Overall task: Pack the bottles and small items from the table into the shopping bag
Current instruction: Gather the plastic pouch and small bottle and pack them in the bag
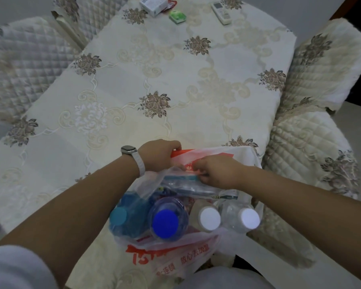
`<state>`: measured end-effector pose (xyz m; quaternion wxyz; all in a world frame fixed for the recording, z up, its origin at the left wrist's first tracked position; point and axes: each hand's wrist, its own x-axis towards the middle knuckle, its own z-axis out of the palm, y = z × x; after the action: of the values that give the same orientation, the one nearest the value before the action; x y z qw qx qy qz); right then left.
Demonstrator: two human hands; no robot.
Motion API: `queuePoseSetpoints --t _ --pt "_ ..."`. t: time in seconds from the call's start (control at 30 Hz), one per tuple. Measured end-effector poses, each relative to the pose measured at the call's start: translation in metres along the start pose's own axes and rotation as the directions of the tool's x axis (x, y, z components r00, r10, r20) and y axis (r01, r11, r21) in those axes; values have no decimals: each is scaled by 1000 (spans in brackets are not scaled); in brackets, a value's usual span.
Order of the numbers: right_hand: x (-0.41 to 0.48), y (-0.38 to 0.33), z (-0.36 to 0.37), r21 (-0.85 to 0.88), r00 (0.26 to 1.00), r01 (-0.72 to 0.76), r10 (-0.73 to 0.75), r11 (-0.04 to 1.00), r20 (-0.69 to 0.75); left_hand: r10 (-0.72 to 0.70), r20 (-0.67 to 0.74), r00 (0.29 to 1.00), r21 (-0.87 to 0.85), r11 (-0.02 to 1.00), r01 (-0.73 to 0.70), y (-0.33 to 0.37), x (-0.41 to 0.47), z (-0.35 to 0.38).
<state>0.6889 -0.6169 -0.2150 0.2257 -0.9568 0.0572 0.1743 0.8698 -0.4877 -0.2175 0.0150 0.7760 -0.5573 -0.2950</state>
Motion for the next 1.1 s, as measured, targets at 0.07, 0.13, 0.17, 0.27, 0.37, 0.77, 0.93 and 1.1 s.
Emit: queuePoseSetpoints --t 0.07,0.13,0.17,0.27,0.37,0.77,0.93,1.1 --pt "-4 3 1 46 1000 -8 8 999 -11 38 12 999 113 993 -39 9 9 1" --pt "-6 7 2 77 1000 -12 12 997 -1 73 18 997 226 971 -76 17 15 0" --pt "-7 9 2 85 1000 -15 14 996 12 87 25 996 280 956 -90 19 16 0" --pt "-5 11 3 89 999 -25 22 996 30 101 5 995 385 918 -95 15 16 -6" --pt "-3 13 7 92 1000 -13 13 996 4 76 -68 995 389 920 -44 0 6 -17" --pt "-6 12 8 -70 1000 8 -8 998 -8 -336 -175 926 242 897 371 -49 -86 -20" --pt "-5 7 6 -30 998 -52 53 998 27 -394 -294 871 -187 917 352 -38 -106 -26" --pt "-22 2 -7 49 992 -125 125 991 -13 -377 -294 879 -332 902 276 -29 -120 -25"
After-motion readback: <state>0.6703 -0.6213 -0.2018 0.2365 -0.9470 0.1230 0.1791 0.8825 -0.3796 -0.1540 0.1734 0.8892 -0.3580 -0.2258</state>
